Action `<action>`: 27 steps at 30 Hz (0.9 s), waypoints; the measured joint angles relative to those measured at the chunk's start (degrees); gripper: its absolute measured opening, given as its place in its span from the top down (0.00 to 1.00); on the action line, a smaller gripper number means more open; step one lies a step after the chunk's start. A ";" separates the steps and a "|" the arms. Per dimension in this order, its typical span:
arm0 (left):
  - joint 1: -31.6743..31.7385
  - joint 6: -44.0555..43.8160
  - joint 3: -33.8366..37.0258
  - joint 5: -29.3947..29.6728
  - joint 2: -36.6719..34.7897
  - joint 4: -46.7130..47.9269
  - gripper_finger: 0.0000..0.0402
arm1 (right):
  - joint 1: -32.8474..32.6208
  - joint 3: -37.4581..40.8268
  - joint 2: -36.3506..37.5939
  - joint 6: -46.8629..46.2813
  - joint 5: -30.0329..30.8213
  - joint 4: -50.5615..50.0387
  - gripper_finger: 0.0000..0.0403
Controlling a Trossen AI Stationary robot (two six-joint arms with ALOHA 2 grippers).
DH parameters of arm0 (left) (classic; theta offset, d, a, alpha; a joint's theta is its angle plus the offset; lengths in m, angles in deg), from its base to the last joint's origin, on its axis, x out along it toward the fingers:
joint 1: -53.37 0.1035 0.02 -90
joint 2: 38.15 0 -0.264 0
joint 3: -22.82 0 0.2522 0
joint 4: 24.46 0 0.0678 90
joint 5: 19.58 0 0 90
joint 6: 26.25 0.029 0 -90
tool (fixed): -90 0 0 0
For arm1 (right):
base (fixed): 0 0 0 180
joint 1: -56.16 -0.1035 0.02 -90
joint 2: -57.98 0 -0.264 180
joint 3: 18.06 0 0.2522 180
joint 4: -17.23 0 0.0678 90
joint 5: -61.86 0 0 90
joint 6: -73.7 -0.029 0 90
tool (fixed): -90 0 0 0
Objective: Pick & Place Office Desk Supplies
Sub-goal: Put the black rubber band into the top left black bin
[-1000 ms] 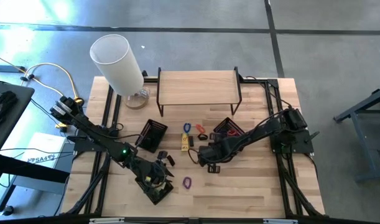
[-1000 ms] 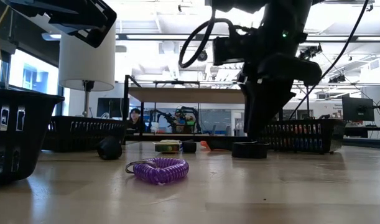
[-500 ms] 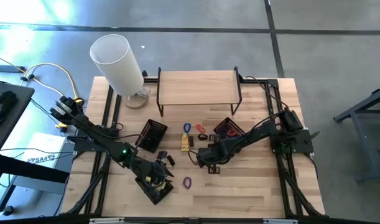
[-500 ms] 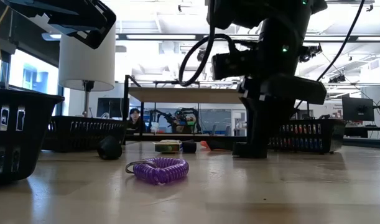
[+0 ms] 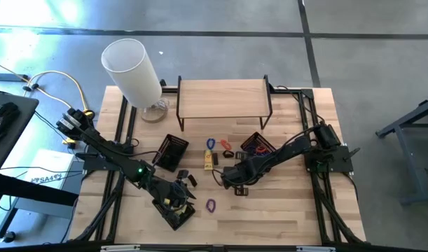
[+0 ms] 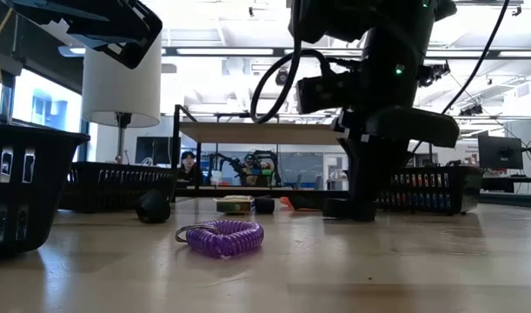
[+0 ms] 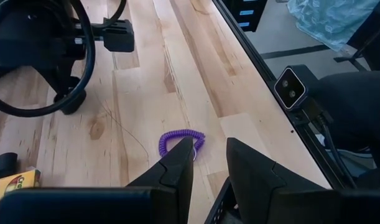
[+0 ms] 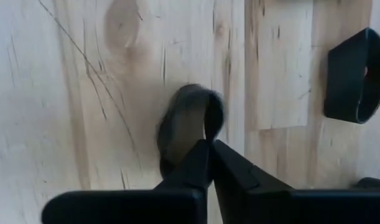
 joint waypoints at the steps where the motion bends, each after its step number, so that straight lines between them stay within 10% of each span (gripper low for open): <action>1: 0.00 0.00 0.00 0.00 0.00 0.00 0.77 | 0.00 0.00 0.00 -0.42 0.18 0.20 0.99; 14: 0.00 -4.62 0.00 -0.01 0.00 -0.04 0.77 | -3.07 0.00 0.41 -9.78 6.34 1.44 0.99; 27: 2.52 -2.48 0.00 0.00 0.02 -1.66 0.77 | -14.85 -0.04 0.44 -6.19 22.09 29.31 0.99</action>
